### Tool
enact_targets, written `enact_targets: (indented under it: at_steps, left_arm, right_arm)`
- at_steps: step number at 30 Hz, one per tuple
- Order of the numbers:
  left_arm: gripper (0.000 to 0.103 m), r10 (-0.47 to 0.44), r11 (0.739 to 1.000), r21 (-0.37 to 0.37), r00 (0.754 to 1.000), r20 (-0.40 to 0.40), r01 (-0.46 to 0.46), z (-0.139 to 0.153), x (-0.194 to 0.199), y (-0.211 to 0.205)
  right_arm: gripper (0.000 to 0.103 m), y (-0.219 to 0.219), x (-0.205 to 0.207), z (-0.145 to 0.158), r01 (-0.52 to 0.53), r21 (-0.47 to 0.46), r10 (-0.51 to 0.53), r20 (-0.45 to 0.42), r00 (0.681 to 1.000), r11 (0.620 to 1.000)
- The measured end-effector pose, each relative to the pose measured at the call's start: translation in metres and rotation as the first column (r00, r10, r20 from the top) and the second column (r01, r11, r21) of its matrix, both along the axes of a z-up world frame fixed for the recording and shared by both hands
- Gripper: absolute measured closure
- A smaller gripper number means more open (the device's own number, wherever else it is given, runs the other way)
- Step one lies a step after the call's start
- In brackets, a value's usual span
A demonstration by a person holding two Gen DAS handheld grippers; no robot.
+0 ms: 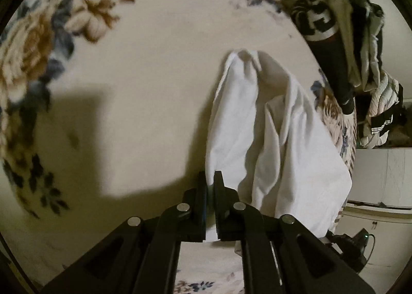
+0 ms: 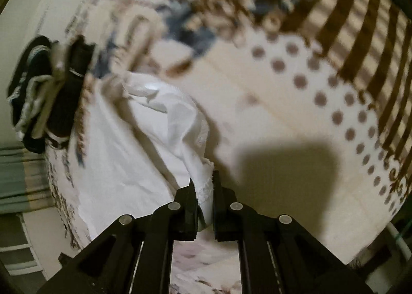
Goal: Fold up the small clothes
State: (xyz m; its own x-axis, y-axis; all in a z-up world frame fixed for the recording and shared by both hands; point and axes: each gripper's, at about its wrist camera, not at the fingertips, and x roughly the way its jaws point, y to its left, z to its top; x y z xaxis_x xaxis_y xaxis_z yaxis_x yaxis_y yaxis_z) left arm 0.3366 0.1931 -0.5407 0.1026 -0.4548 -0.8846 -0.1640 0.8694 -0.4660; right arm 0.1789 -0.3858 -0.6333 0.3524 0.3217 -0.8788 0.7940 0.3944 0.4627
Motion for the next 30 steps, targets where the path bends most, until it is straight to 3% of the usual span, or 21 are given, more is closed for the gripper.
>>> enact_targets:
  at_steps: [2,3,4,5,6,10,13,15,18,21,26,30]
  left_arm:
    - [0.093,0.0,1.0,0.014,1.0,0.008,-0.001,0.008,-0.001,0.002]
    - [0.084,-0.005,1.0,0.021,1.0,0.02,0.004,0.013,-0.002,0.002]
    - [0.072,-0.01,0.999,0.043,0.999,0.033,0.008,0.02,-0.003,0.003]
    - [0.067,-0.014,0.999,0.051,0.999,0.044,0.012,0.026,-0.004,0.003]
    - [0.061,-0.018,0.998,0.056,0.998,0.06,0.015,0.032,-0.006,0.003]
    - [0.057,-0.071,0.993,0.106,0.988,0.14,0.056,0.061,-0.007,-0.015]
    - [0.057,-0.143,0.986,0.114,0.971,0.192,0.122,0.076,-0.007,-0.049]
    - [0.057,-0.193,0.978,0.113,0.958,0.21,0.172,0.077,-0.006,-0.078]
    - [0.053,-0.255,0.965,0.117,0.938,0.234,0.233,0.072,-0.007,-0.118]
    - [0.035,-0.323,0.945,0.137,0.915,0.242,0.297,0.06,-0.007,-0.157]
    - [0.03,-0.382,0.916,0.2,0.909,0.168,0.348,0.027,-0.009,-0.181]
    - [0.019,-0.39,0.912,0.191,0.911,0.137,0.362,0.013,-0.005,-0.181]
  right_arm:
    - [0.077,-0.003,0.0,-0.003,-0.019,0.027,0.02,-0.026,0.999,0.999]
    - [0.071,-0.006,-0.003,0.003,-0.016,0.019,0.017,-0.026,1.0,1.0]
    - [0.056,-0.008,-0.007,0.009,-0.007,0.011,0.007,-0.007,1.0,1.0]
    - [0.043,-0.01,-0.011,0.016,0.005,0.005,-0.005,0.014,1.0,1.0]
    - [0.04,-0.012,-0.017,0.022,0.022,0.003,-0.022,0.038,0.999,1.0]
    - [0.037,-0.014,-0.035,0.023,0.081,0.052,-0.085,0.091,0.992,0.995]
    - [0.026,-0.004,-0.05,0.003,0.12,0.155,-0.14,0.122,0.983,0.981]
    - [0.025,0.008,-0.052,-0.011,0.133,0.194,-0.166,0.164,0.972,0.972]
    - [0.025,0.026,-0.042,-0.025,0.154,0.19,-0.201,0.255,0.946,0.969]
    - [0.024,0.041,-0.025,-0.03,0.203,0.187,-0.258,0.35,0.9,0.961]
    - [0.024,0.051,0.003,-0.032,0.238,0.192,-0.3,0.427,0.853,0.952]
    - [0.025,0.049,0.011,-0.034,0.251,0.194,-0.315,0.473,0.823,0.948]
